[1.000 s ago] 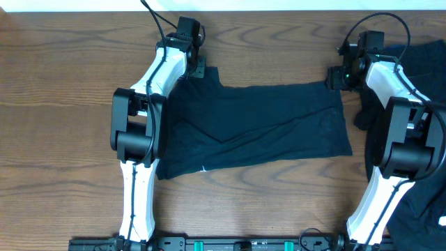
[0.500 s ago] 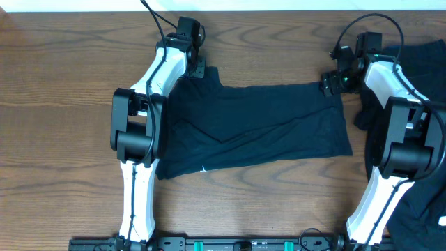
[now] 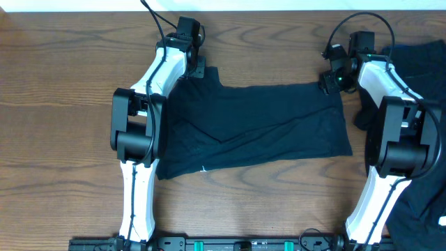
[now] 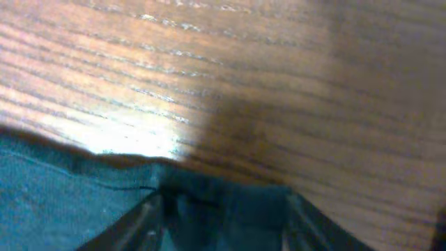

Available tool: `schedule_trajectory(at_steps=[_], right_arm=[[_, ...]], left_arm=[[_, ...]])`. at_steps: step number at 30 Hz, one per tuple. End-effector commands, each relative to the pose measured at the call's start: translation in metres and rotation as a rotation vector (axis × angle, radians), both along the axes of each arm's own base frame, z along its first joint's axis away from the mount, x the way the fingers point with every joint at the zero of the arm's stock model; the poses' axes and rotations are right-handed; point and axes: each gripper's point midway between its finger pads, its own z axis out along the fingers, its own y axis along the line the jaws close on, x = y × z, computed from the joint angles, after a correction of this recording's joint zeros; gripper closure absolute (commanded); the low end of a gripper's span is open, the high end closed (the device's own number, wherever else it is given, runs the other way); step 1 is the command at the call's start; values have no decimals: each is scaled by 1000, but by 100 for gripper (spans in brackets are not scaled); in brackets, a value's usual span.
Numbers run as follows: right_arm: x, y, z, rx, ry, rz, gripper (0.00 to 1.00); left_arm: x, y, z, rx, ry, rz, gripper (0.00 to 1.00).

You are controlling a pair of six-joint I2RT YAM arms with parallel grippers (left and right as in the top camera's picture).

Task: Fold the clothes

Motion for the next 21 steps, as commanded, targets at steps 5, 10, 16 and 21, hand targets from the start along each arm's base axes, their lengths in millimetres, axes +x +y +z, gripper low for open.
schedule_trajectory(at_steps=[5, 10, 16, 21], right_arm=[[-6, 7, -18, 2, 45, 15, 77], [-6, 6, -18, 2, 44, 8, 99], [-1, 8, -16, 36, 31, -59, 99], [-1, 17, -11, 83, 30, -41, 99]], left_arm=[[-19, 15, -27, 33, 88, 24, 89], [-19, 15, -25, 32, 86, 24, 94], [-20, 17, -5, 29, 71, 28, 94], [-31, 21, 27, 30, 78, 31, 94]])
